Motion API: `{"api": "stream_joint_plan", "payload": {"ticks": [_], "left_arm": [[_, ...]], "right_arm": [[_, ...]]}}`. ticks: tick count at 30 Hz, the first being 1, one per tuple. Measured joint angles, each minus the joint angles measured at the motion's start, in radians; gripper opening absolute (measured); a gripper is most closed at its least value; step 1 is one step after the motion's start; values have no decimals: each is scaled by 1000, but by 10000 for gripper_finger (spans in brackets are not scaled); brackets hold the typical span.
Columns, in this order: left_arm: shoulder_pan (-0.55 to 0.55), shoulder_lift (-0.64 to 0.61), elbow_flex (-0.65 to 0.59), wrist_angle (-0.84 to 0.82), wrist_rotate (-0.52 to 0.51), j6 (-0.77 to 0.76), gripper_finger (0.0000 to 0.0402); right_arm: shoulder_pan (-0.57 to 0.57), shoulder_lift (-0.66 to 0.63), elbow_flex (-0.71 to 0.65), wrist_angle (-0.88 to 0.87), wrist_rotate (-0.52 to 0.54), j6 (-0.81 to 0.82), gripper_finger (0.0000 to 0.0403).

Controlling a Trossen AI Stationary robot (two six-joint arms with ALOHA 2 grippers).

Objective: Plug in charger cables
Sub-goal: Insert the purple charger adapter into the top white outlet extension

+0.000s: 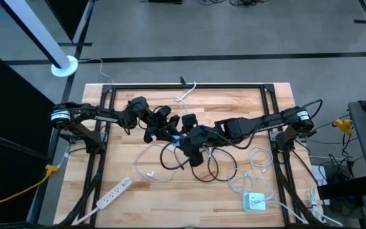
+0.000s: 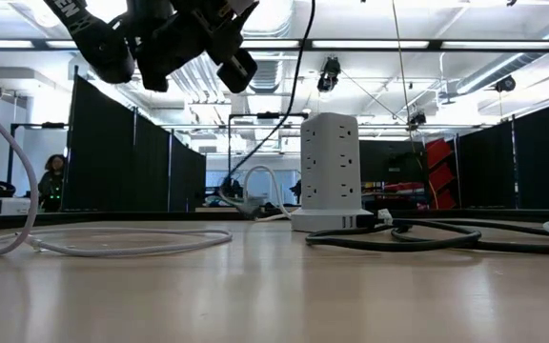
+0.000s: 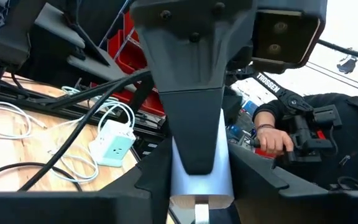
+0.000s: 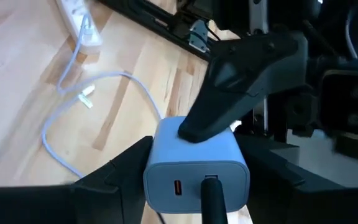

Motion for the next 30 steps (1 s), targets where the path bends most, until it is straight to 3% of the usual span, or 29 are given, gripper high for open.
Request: {"api": "stream_joint_plan", "payload": {"ticks": [6, 10, 13, 18, 21, 27, 30], "left_arm": [[22, 2, 0, -38, 73, -63, 248], [27, 2, 0, -115, 88, -18, 283], [30, 2, 0, -192, 70, 51, 294], [31, 4, 0, -352, -154, 219, 291], [31, 19, 0, -372, -281, 290, 283], [31, 37, 0, -368, -419, 378, 276], [30, 37, 0, -369, -463, 405, 276]], "right_arm": [[26, -9, 0, -89, 60, 200, 193], [61, -31, 0, -146, 139, 313, 193], [92, -41, 0, -240, 172, 502, 193], [184, -51, -37, -373, 304, 926, 193], [217, -76, -94, -398, 327, 1178, 193], [279, -90, -210, -396, 424, 1610, 193], [296, -91, -263, -396, 458, 1676, 193]]}}
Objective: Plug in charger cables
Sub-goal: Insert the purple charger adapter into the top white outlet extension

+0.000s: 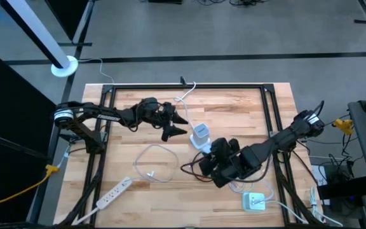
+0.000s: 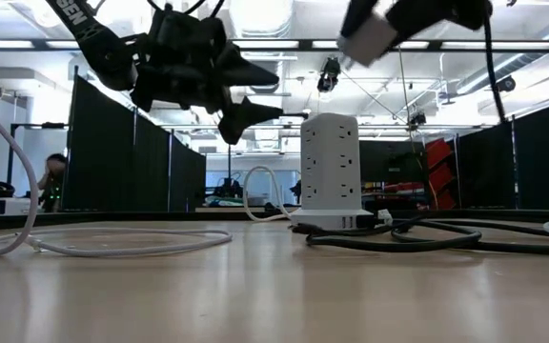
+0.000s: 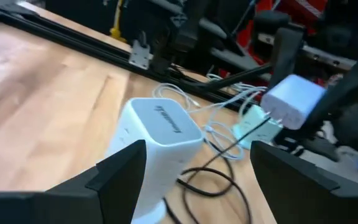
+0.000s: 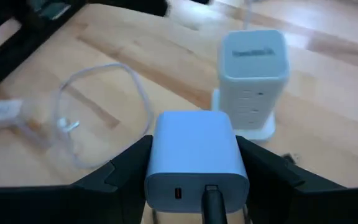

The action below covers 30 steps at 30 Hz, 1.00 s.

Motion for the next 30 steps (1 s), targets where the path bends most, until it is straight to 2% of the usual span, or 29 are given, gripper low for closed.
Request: {"api": "stream_joint_plan", "payload": {"ticks": [2, 5, 12, 16, 18, 23, 30], "left_arm": [[0, 0, 0, 0, -14, 0, 276], [0, 0, 0, -1, -48, 1, 276], [-2, 0, 0, -11, -56, 6, 276], [-2, 13, 0, -46, -58, -9, 275], [-3, 39, 0, -43, -94, -9, 275], [-2, 159, 0, 43, -146, -68, 275], [-2, 337, 0, 333, -181, -242, 275]], "right_arm": [[6, 0, -27, -2, 20, -97, 193], [9, 0, -54, -9, 28, -343, 193], [3, 1, -109, -10, 146, -879, 193], [3, 38, -132, -37, 205, -1176, 193], [3, 61, -135, -46, 206, -1283, 193], [4, 94, -164, -44, 222, -1321, 193], [5, 85, -259, -31, 302, -1278, 193]]}}
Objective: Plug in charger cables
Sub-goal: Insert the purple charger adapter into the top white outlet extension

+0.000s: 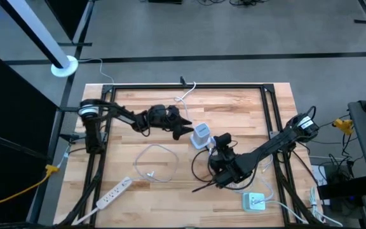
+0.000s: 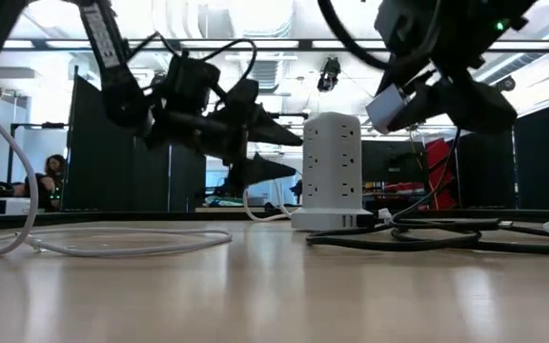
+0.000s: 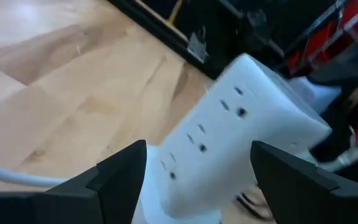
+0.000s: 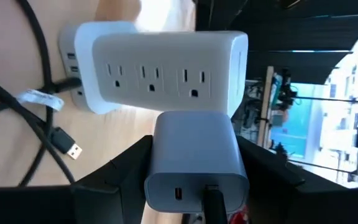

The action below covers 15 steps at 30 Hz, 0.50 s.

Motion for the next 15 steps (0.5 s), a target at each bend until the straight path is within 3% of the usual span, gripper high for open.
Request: {"api": "stream_joint_plan", "payload": {"ticks": [4, 11, 15], "left_arm": [[0, 59, 0, 53, -19, -33, 275], [-2, 108, 0, 38, -19, -37, 275], [-2, 108, 0, 44, -16, -23, 275]], "right_arm": [[0, 0, -36, 86, 31, -19, 193], [0, -1, -79, 335, 79, -250, 193], [-1, -1, -89, 376, 78, -299, 193]]}}
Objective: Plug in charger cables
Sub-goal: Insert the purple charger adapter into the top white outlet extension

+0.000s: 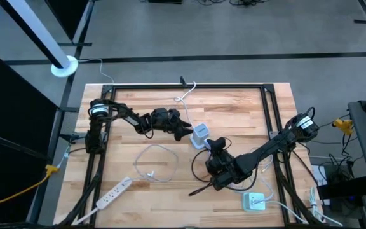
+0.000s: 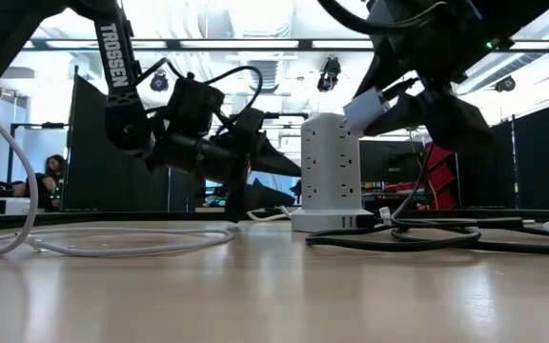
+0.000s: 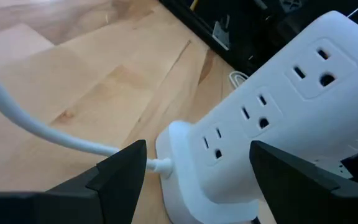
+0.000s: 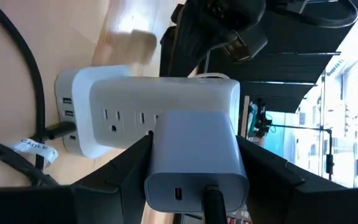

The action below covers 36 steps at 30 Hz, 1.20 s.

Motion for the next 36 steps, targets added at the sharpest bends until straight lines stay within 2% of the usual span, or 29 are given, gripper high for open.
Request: {"api": "stream_joint_plan", "payload": {"ticks": [9, 14, 21, 27, 29, 31, 36], "left_arm": [[0, 0, 0, 46, -18, 64, 275], [-5, -1, 29, 45, -92, 176, 275], [-12, -2, 105, 6, -100, 407, 275], [-14, -4, 132, -78, -102, 500, 272], [-16, -3, 132, -82, -101, 513, 255], [-19, -2, 132, -83, -97, 517, 220], [-34, -1, 131, -86, -91, 518, 87]], "right_arm": [[-27, 0, -19, 1, -3, 17, 193], [-34, 0, -19, 21, -2, 19, 193], [-33, 0, -16, 23, -2, 5, 193], [-34, 0, -8, 26, 14, 1, 193], [-35, 0, -8, 26, 18, 1, 193], [-39, 0, -7, 31, 18, 7, 193], [-54, 0, -6, 45, 21, 8, 193]]}}
